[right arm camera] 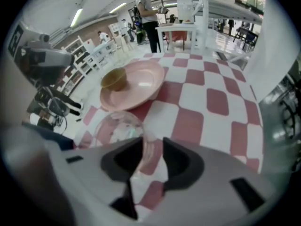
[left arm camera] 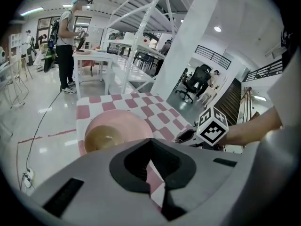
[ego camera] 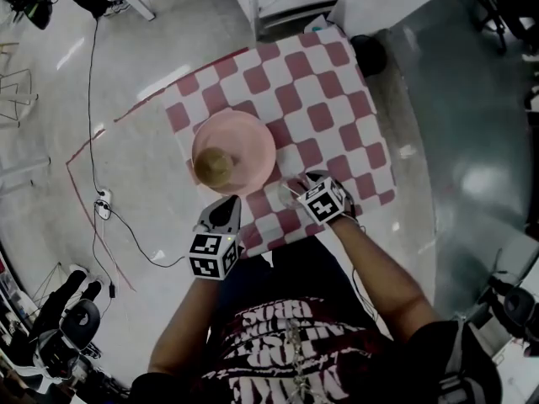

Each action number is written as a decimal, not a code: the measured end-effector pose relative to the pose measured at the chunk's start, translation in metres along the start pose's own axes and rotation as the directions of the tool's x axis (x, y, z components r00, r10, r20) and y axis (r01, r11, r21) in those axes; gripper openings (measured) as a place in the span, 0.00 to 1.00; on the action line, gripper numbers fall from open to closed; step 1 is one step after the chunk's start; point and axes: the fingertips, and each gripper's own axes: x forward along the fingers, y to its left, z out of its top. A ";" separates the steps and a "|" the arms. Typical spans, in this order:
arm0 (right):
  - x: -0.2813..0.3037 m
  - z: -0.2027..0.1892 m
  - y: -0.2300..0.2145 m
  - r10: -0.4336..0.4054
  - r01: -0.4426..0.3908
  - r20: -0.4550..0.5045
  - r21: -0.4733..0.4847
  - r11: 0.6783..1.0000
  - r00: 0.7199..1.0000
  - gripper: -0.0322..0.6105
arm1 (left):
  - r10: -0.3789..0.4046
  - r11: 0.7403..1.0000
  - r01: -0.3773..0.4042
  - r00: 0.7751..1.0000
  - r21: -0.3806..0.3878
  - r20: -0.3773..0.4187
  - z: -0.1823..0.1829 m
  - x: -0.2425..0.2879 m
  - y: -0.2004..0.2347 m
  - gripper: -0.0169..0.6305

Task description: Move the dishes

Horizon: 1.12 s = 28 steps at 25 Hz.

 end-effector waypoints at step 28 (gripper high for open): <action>-0.031 0.071 0.007 -0.124 0.120 0.043 0.093 0.988 0.991 0.12 | 0.036 0.998 -0.032 0.995 -0.048 0.093 0.017 -0.084 0.095 0.07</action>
